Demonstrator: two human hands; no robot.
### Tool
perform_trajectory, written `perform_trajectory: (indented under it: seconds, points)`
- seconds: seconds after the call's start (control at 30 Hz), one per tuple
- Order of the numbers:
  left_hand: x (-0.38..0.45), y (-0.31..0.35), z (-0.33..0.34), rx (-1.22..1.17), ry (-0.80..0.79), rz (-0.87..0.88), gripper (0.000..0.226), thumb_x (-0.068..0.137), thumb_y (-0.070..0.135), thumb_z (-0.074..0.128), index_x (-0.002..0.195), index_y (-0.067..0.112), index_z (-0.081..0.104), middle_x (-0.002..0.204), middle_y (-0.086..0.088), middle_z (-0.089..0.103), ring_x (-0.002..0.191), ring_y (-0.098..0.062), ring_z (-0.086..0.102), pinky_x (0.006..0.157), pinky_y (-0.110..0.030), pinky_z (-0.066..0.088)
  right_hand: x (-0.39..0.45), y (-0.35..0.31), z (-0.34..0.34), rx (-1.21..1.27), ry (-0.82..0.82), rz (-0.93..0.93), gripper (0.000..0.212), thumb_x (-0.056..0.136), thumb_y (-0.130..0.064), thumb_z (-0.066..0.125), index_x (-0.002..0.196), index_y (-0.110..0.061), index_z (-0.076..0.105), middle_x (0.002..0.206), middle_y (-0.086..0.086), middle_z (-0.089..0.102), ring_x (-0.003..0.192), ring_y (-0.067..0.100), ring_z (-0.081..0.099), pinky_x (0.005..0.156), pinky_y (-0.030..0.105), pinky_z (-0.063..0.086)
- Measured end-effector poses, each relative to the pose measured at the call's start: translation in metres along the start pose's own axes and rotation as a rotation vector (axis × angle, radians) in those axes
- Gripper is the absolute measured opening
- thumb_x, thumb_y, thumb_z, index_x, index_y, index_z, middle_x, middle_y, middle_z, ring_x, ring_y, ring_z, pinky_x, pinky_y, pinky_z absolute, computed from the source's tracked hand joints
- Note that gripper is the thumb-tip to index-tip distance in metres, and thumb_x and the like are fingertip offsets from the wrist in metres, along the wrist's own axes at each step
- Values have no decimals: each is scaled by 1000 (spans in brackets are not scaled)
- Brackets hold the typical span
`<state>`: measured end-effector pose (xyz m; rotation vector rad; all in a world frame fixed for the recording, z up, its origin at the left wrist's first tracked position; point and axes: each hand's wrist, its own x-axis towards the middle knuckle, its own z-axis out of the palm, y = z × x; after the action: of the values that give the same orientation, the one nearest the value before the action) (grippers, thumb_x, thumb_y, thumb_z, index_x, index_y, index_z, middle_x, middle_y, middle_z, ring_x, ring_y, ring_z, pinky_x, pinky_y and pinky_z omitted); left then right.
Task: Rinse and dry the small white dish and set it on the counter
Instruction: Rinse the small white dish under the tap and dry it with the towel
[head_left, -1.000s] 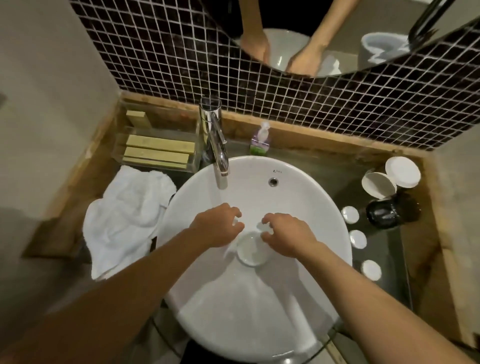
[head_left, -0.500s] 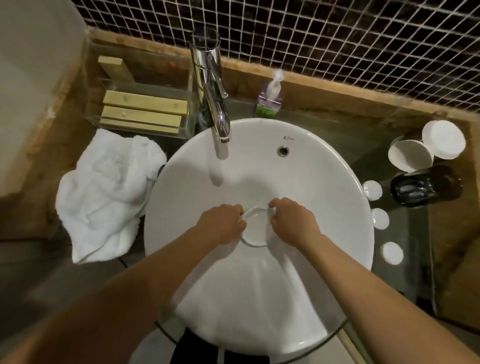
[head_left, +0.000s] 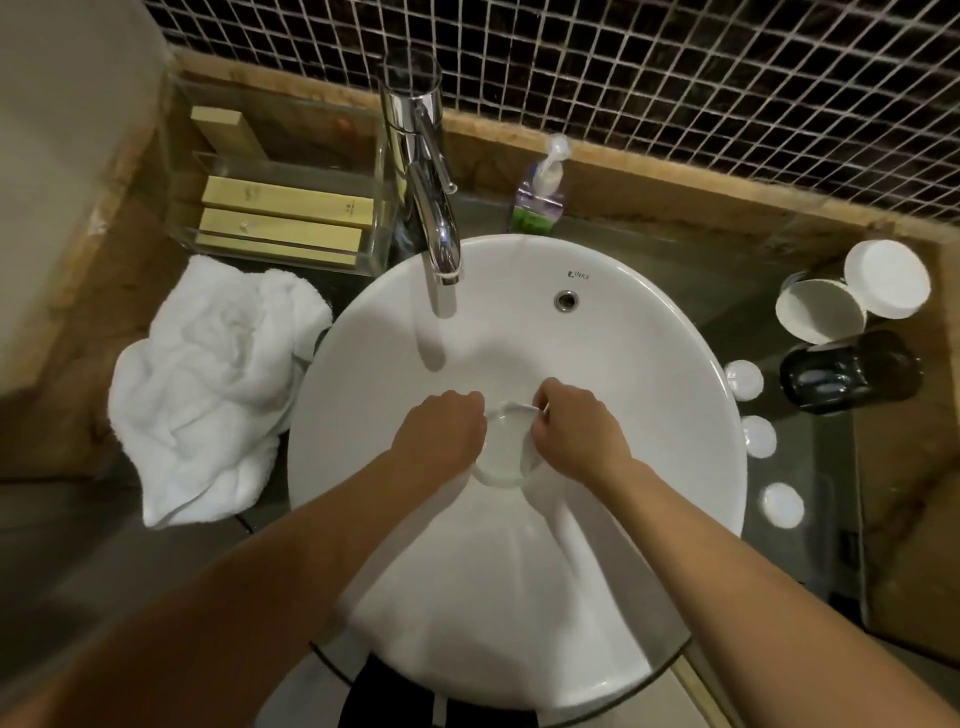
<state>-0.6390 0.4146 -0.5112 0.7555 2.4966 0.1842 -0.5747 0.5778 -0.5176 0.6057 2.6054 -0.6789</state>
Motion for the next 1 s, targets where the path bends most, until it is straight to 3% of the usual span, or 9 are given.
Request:
perform_trajectory:
  seconds: [0.23, 0.4, 0.53, 0.63, 0.77, 0.9, 1.0]
  points:
    - [-12, -9, -39, 38, 190, 90, 13, 95, 20, 46, 83, 16, 44, 61, 1, 41, 54, -20, 46, 52, -29, 33, -9, -26, -36, -70, 105, -92, 15, 78, -10, 51, 84, -23, 51, 74, -6, 58, 66, 20, 53, 54, 33, 41]
    - [-24, -13, -68, 75, 260, 122, 7, 96, 21, 51, 99, 15, 49, 67, 0, 45, 48, -13, 36, 50, -27, 27, -17, -48, -59, -85, 145, -108, 19, 75, -13, 58, 77, -28, 46, 69, -7, 56, 60, 14, 51, 51, 35, 46]
    - [-34, -14, -90, 131, 271, 118, 9, 95, 24, 47, 97, 21, 39, 77, -3, 60, 56, -21, 47, 52, -32, 34, -23, -61, -74, -81, 163, -172, 16, 72, -23, 57, 77, -28, 43, 70, -9, 54, 61, 17, 50, 49, 32, 32]
    - [-44, -17, -99, 95, 307, 90, 9, 93, 24, 47, 100, 19, 43, 79, -4, 63, 60, -24, 51, 53, -34, 38, -28, -74, -83, -54, 199, -218, 16, 75, -26, 57, 78, -28, 42, 72, -7, 53, 63, 20, 50, 49, 32, 29]
    - [-56, -27, -110, -114, 317, -27, 11, 93, 26, 48, 103, 23, 51, 83, -2, 65, 70, -21, 59, 64, -37, 53, -33, -94, -92, -8, 142, -256, 13, 80, -27, 55, 83, -27, 43, 70, -4, 57, 63, 18, 52, 49, 31, 33]
    - [-67, -47, -119, -229, 306, -152, 14, 95, 29, 48, 105, 26, 56, 87, 0, 65, 73, -18, 60, 71, -37, 56, -33, -119, -95, 124, 77, -244, 9, 80, -27, 54, 83, -27, 46, 74, -1, 62, 69, 21, 57, 52, 34, 40]
    - [-74, -66, -122, -330, 369, -171, 27, 94, 36, 53, 120, 27, 55, 113, 2, 63, 92, -15, 61, 82, -32, 53, -34, -138, -89, 252, 61, -211, 7, 80, -25, 57, 83, -23, 51, 73, 0, 65, 69, 24, 62, 60, 42, 53]
